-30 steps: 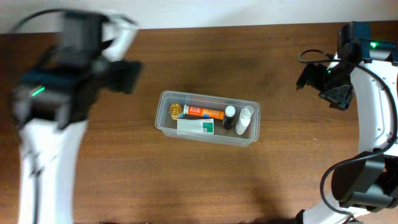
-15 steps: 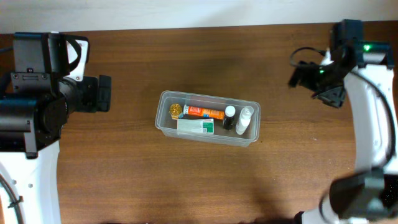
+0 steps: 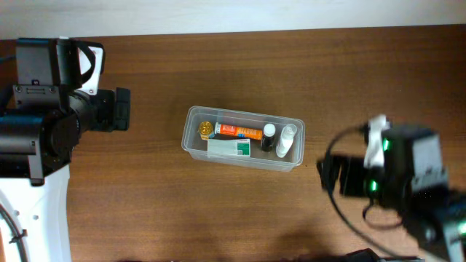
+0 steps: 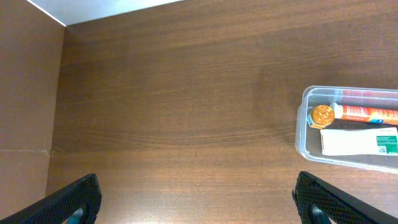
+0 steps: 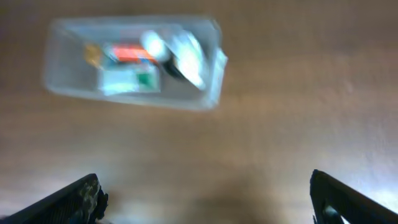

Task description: Pack container

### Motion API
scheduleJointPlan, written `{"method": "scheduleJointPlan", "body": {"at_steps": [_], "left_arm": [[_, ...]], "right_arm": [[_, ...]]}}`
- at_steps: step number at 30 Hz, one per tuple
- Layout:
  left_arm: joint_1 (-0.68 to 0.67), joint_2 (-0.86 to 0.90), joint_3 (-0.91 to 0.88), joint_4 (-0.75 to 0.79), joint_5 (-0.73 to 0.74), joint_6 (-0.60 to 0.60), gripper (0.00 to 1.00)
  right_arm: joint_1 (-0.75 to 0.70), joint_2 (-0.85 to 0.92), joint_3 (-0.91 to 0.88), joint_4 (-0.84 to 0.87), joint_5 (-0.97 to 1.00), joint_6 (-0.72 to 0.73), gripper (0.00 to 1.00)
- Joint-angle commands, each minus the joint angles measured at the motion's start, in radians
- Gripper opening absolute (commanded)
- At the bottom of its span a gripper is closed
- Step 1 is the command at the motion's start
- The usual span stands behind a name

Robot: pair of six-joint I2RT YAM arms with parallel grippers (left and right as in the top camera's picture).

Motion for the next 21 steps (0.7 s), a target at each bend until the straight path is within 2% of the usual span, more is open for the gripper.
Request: {"method": "scheduleJointPlan", "body": {"at_steps": [1,2,3,4,5,7,13,17,21], "left_arm": [[0.005,0.001,0.003,-0.001,0.005,-0.013,1.0],[0.005,0.001,0.003,-0.001,0.005,-0.013,1.0],[0.005,0.001,0.003,-0.001,0.005,-0.013,1.0],[0.005,0.001,0.003,-0.001,0.005,-0.013,1.0],[0.005,0.001,0.003,-0.001,0.005,-0.013,1.0],[0.005,0.001,0.003,-0.001,0.005,-0.013,1.0],[0.005,0.001,0.003,-0.001,0.005,-0.013,1.0],[0.005,0.001,0.003,-0.001,0.005,-0.013,1.0],[0.005,0.001,0.003,-0.001,0.005,-0.013,1.0]], "right_arm": [[-0.024,-0.156,-0.165,0.003,0.195,-0.003,0.38],[-0.039,-0.207,-0.211,0.008,0.225,-0.003,0.22],[-0.06,-0.254,-0.252,0.038,0.25,0.008,0.1],[-0.087,-0.307,-0.296,0.091,0.269,0.007,0.04],[-0.106,-0.341,-0.323,0.128,0.272,0.006,0.11],[-0.148,-0.409,-0.371,0.217,0.27,0.007,0.98],[-0.215,-0.486,-0.414,0.481,0.388,-0.008,0.98],[-0.246,-0.535,-0.486,0.563,0.447,-0.008,0.98],[-0.252,-0.647,-0.632,0.649,0.455,-0.008,0.98]]}}
